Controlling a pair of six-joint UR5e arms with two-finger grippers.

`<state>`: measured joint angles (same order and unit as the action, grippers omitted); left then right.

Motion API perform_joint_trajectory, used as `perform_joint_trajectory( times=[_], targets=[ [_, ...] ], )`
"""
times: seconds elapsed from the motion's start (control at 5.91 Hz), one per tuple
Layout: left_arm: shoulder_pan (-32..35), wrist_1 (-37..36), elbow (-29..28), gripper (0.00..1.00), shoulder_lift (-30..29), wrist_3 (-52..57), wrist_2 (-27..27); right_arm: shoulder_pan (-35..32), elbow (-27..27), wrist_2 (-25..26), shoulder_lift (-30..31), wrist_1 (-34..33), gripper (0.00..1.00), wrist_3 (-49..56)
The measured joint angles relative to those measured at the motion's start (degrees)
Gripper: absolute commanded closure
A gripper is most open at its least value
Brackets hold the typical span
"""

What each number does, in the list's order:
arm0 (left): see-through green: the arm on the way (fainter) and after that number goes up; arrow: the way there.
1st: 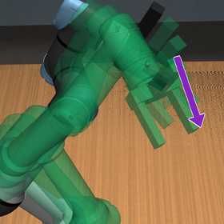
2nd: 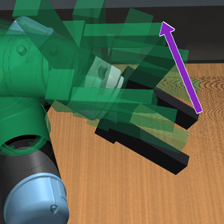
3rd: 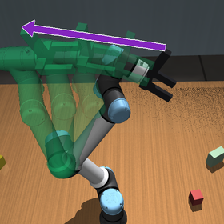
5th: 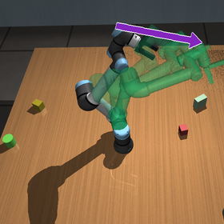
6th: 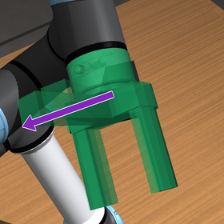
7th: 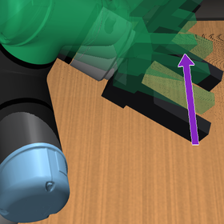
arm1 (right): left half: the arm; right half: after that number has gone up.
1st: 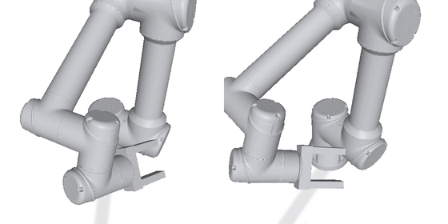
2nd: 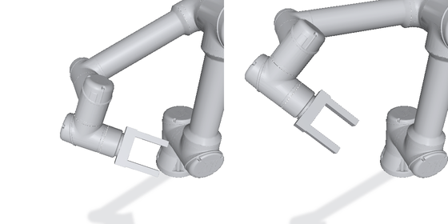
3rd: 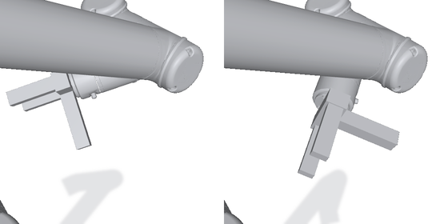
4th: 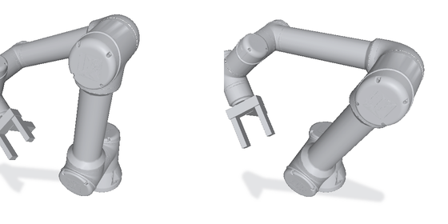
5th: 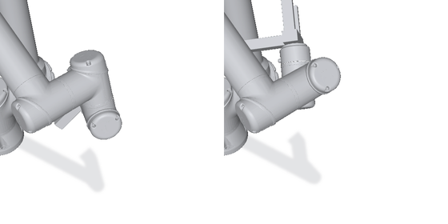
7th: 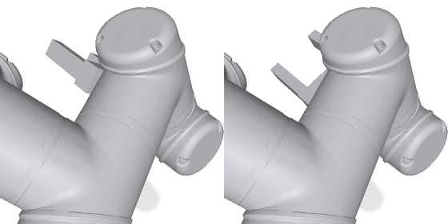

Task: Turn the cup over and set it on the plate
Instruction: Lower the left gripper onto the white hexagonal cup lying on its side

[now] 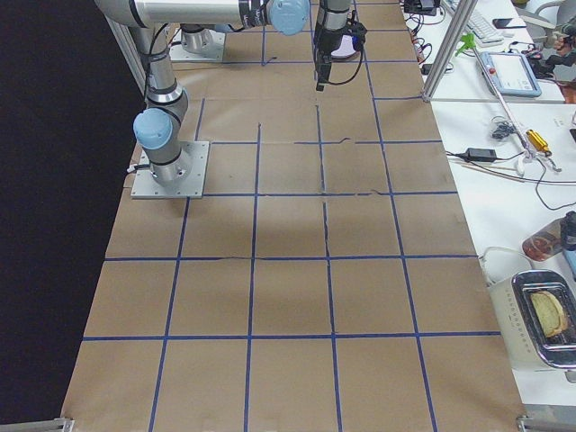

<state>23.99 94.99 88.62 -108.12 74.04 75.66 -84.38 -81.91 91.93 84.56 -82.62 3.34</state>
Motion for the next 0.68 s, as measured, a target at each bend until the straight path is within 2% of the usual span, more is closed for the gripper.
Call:
perform_joint_trajectory(
  times=[0.34, 0.68],
  targets=[
    [-2.21, 7.40, 0.00, 0.01, -8.18, 0.77, -8.90, -0.04, 0.00, 0.00, 0.00, 0.00, 0.00, 0.00],
    [-2.84, 12.73, -0.01, 0.01, -15.24, 1.88, -14.43, -0.01, 0.00, 0.00, 0.00, 0.04, 0.00, 0.00]
  ],
)
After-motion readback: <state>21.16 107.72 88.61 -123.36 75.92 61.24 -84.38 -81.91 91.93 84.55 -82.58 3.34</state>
